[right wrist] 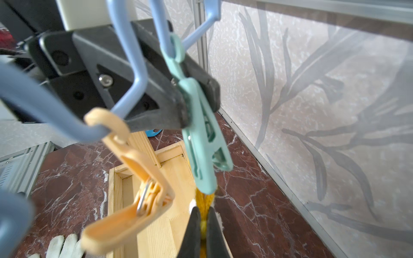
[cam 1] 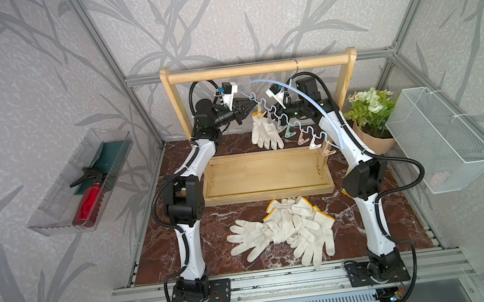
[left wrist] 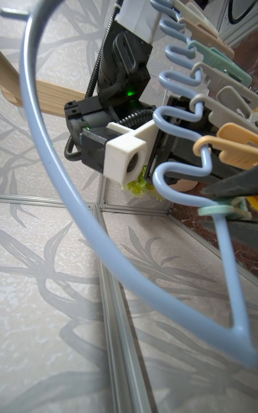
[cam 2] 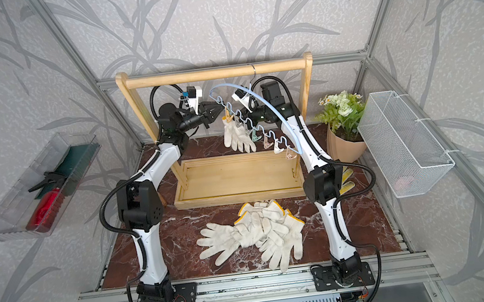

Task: Clip the gloves onto a hanger to dry
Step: Clamp the glove onto the hanger.

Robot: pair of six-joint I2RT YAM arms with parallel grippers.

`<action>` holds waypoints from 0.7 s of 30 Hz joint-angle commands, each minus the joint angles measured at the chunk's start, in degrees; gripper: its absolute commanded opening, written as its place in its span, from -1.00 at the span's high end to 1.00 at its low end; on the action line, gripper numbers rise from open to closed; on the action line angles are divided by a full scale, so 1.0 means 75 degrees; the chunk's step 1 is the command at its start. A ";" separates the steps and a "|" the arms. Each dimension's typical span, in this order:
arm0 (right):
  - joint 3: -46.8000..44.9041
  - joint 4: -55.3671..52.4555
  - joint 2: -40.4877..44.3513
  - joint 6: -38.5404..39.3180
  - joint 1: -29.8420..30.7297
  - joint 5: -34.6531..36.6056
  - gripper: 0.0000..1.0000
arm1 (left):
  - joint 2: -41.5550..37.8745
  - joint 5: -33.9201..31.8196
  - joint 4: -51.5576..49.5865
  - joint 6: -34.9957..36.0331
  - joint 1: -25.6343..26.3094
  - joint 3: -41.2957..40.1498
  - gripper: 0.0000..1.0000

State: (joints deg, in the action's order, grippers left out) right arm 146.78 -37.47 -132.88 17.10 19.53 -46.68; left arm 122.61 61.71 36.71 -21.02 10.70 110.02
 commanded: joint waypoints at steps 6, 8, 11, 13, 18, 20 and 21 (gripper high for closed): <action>0.0768 -0.0776 -0.0439 0.0384 -0.0072 -0.0608 1.00 | 0.0230 0.1128 0.1234 -0.1271 -0.0136 0.0478 1.00; 0.0794 -0.0774 -0.0437 0.0392 -0.0095 -0.0609 1.00 | 0.0224 0.1176 0.1235 -0.1279 -0.0146 0.0463 1.00; 0.0801 -0.0740 -0.0433 0.0368 -0.0149 -0.0622 1.00 | 0.0241 0.1256 0.1226 -0.1288 -0.0184 0.0428 1.00; 0.0806 -0.0738 -0.0423 0.0356 -0.0198 -0.0689 1.00 | 0.0238 0.1302 0.1234 -0.1319 -0.0229 0.0399 1.00; 0.0805 -0.0870 -0.0354 0.0480 -0.0248 -0.0922 1.00 | 0.0251 0.1416 0.1234 -0.1324 -0.0345 0.0253 1.00; 0.0831 -0.0944 -0.0342 0.0542 -0.0248 -0.1039 1.00 | 0.0270 0.1458 0.1233 -0.1329 -0.0369 0.0220 1.00; 0.0864 -0.0999 -0.0338 0.0590 -0.0247 -0.1064 1.00 | 0.0281 0.1494 0.1234 -0.1339 -0.0377 0.0200 1.00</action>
State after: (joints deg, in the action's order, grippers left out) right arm 151.02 -42.96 -135.37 20.27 17.80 -51.99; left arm 123.96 69.80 42.17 -30.22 10.22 111.53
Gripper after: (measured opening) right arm 0.062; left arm 0.144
